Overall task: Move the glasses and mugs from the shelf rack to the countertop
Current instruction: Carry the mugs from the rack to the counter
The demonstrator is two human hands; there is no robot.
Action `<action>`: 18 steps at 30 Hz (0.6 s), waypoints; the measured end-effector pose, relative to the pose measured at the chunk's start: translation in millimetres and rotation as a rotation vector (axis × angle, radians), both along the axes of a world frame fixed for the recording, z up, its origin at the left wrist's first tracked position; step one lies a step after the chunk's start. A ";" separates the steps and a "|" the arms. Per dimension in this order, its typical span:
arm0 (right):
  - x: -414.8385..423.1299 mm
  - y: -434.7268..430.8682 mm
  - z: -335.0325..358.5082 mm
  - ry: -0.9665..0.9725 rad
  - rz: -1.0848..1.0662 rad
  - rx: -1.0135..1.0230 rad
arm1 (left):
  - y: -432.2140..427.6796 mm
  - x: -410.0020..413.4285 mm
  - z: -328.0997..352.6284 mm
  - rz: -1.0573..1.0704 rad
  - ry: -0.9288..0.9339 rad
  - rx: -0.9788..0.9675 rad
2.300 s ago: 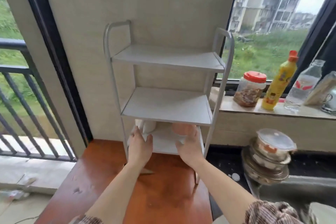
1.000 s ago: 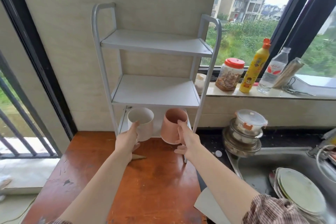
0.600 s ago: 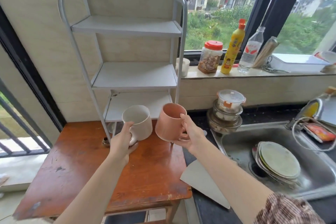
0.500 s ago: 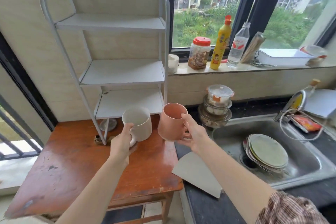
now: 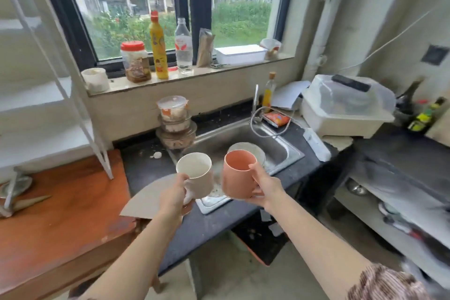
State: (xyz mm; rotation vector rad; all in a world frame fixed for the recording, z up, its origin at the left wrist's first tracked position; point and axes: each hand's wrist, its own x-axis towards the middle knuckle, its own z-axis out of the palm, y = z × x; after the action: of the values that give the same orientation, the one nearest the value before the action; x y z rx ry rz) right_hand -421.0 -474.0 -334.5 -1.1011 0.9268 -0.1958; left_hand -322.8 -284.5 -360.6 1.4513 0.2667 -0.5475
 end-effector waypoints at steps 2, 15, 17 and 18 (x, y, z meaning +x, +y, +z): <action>-42.0 -36.9 -1.3 0.028 -0.062 -0.020 | -44.6 -24.5 -5.6 -0.091 0.008 0.006; -273.2 -232.8 -23.7 0.038 -0.672 -0.012 | -333.2 -183.2 -11.3 -0.593 0.065 0.056; -303.1 -260.0 -26.7 0.036 -0.749 -0.007 | -376.9 -210.1 -12.2 -0.677 0.090 0.043; -317.7 -273.2 -28.0 0.038 -0.787 0.001 | -398.5 -223.7 -12.6 -0.727 0.108 0.039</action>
State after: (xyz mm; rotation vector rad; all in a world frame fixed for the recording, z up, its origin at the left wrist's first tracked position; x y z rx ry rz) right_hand -738.7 -747.3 -362.5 -0.6908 1.3599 -0.8174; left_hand -546.5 -683.0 -373.3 1.5424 -0.1850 -1.2134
